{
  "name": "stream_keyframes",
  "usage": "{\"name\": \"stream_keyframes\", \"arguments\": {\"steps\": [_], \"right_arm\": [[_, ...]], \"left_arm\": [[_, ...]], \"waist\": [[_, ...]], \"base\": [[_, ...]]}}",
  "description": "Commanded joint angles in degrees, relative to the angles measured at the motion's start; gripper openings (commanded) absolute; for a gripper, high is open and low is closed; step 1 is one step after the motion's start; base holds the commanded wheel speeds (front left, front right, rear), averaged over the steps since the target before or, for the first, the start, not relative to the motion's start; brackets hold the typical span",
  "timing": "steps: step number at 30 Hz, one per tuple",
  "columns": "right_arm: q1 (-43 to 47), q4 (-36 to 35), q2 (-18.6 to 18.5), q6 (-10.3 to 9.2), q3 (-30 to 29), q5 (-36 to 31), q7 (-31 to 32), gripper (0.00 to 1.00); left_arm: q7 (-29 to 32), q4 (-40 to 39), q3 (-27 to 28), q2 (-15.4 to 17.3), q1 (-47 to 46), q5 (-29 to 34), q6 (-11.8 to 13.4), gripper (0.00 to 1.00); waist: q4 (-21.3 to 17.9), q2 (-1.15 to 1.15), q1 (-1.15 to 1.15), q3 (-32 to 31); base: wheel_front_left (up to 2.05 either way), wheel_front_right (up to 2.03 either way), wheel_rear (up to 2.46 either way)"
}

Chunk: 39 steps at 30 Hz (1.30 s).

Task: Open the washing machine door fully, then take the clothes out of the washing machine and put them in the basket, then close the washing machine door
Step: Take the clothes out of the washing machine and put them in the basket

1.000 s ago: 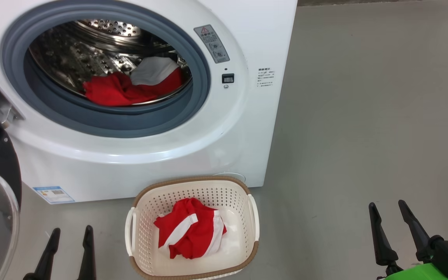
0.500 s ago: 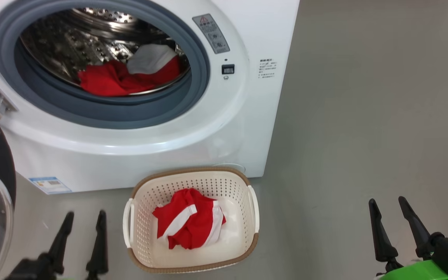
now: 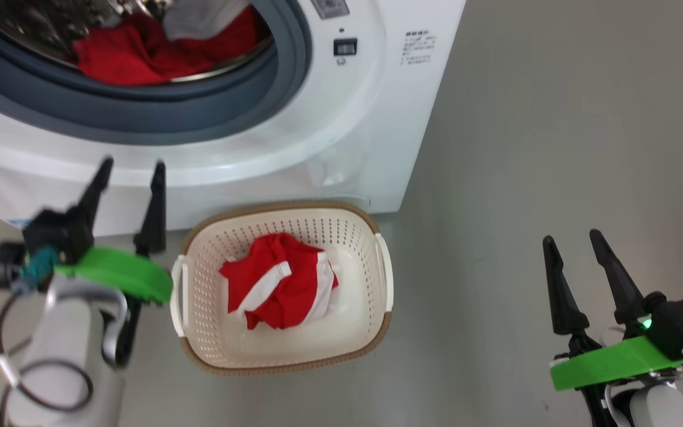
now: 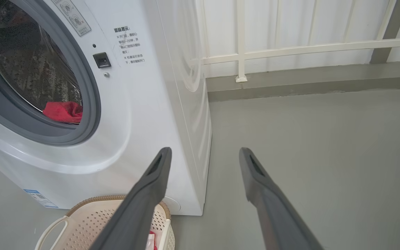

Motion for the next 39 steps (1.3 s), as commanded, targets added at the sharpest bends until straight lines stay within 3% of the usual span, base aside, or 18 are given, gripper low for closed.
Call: {"name": "stream_keyframes", "arguments": {"steps": [1, 10, 21, 29, 39], "right_arm": [[-1.36, -1.52, -0.62, 0.36, 1.58, 0.24, -0.37, 1.00], [-5.84, -2.10, -0.62, 0.36, 2.89, 1.38, -0.37, 1.00], [-8.82, -2.50, -0.62, 0.36, 5.17, 3.50, -0.37, 1.00], [-9.50, -2.88, -0.62, 0.36, 6.95, 4.62, -0.37, 1.00], [-9.11, -3.44, -0.62, 0.36, 7.30, 5.23, -0.37, 1.00]], "left_arm": [[0.06, -0.56, 1.55, 2.18, -1.85, 0.51, -0.23, 1.00], [2.45, 11.61, -0.07, 4.51, -21.30, 1.94, -0.18, 1.00], [5.11, 27.12, -0.52, 9.29, -37.41, 3.05, 1.43, 1.00], [6.38, 35.74, -0.67, 12.07, -44.00, 3.05, 2.93, 1.00], [6.76, 39.85, -2.06, 14.42, -46.87, 3.90, 4.83, 1.00]], "waist": [[-0.79, 0.00, 0.00, 3.88], [-2.70, 0.00, 0.00, 11.76], [-5.75, 0.00, 0.00, 18.09], [-8.76, 0.00, 0.00, 19.33], [-10.41, 0.00, 0.00, 20.16]], "base": [[0.00, 0.00, 0.00], [0.00, 0.00, 0.00], [0.00, 0.00, 0.00], [0.00, 0.00, 0.00], [0.00, 0.00, 0.00]]}}
